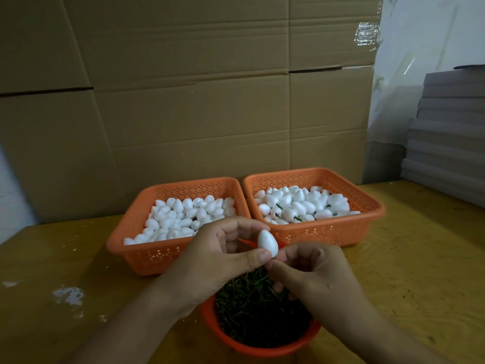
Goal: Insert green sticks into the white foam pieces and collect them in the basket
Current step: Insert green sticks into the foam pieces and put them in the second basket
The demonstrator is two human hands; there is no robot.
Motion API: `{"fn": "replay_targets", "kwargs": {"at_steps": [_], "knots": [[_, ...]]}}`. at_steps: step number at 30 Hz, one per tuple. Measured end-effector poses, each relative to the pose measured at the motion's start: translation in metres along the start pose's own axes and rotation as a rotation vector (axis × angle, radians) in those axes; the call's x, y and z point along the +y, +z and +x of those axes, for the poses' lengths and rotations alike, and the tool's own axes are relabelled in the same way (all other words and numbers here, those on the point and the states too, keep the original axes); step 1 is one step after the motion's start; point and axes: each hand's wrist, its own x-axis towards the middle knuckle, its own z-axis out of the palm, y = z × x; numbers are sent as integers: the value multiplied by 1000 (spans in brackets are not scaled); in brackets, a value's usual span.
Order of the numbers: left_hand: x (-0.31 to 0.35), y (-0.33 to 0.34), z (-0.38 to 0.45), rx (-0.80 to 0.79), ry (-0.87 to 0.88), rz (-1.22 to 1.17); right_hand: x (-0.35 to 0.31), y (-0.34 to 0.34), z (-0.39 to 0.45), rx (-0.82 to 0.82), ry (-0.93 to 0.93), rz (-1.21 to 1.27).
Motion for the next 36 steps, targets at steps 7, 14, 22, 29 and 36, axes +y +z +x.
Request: {"fn": "replay_targets", "kwargs": {"at_steps": [7,14,22,29,36], "knots": [[-2,1,1,-9,16,10,3,2,0,19,-20,-1],[-5,-1,1,-13,19,-5,4,2,0,0,-26,10],[-7,0,4,39,-52,-31,6,2,2,-41,-12,15],[0,-24,27,149,-138,66,15,12,-3,7,-88,-103],[4,-23,90,196,-154,298,10,11,-10,-68,-212,-255]]}}
